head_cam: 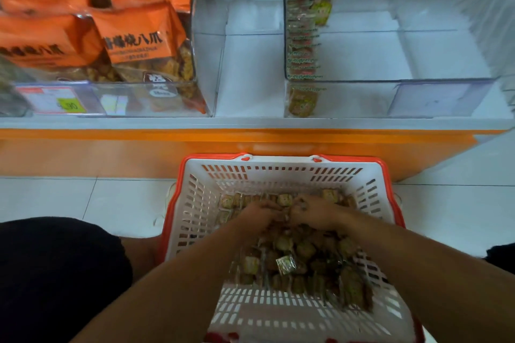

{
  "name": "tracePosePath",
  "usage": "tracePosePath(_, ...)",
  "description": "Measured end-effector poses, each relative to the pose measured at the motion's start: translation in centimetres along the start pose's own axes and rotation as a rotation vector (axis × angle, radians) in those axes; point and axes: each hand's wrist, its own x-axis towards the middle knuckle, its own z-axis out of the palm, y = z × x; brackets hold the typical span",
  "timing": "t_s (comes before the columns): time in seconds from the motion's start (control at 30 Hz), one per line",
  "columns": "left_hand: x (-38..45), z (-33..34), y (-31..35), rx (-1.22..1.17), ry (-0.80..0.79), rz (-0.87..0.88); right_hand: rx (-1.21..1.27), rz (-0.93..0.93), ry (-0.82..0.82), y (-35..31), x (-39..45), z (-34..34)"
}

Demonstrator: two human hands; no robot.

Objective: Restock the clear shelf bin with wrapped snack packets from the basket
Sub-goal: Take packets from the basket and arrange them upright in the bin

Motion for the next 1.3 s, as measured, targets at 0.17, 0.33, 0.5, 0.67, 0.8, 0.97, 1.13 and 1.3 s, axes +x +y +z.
tracePosePath(0.17, -3.8, -1.5, 3.5, -0.323, -0.239, -0.037, 0.322, 0.013, -0.157, -5.8, -4.8, -3.2)
tracePosePath(0.33, -8.9, -1.8, 9.1, -0.365, -0.398, 0.104, 0.116, -0.042, -0.058, -12.5, -11.0, -6.5)
tracePosePath(0.5, -15.8, -2.6, 15.4, -0.280, -0.443, 0.284, 0.012, -0.214, 0.044, -17.3, -17.6, -10.0)
tracePosePath(0.67, -21.1, -4.2, 18.9, -0.236, -0.361, 0.437, 0.330, -0.351, -0.124, -19.2, -21.5, -12.9)
tracePosePath(0.8, -22.6, -4.9, 19.5, -0.297, -0.359, 0.506, 0.464, -0.425, -0.102, -19.7, -22.4, -13.5)
tracePosePath(0.97, -22.3, -3.9, 20.4, -0.371, -0.339, 0.544, 0.693, -0.432, 0.007, -19.1, -22.1, -13.9)
tracePosePath(1.13, -22.0, -4.4, 19.7, -0.397, -0.369, 0.577, 0.832, -0.432, 0.072, -18.8, -21.2, -13.6)
tracePosePath(1.3, -21.9, -4.7, 19.5, -0.471, -0.321, 0.617, 0.931, -0.448, 0.032, -19.4, -20.7, -12.9)
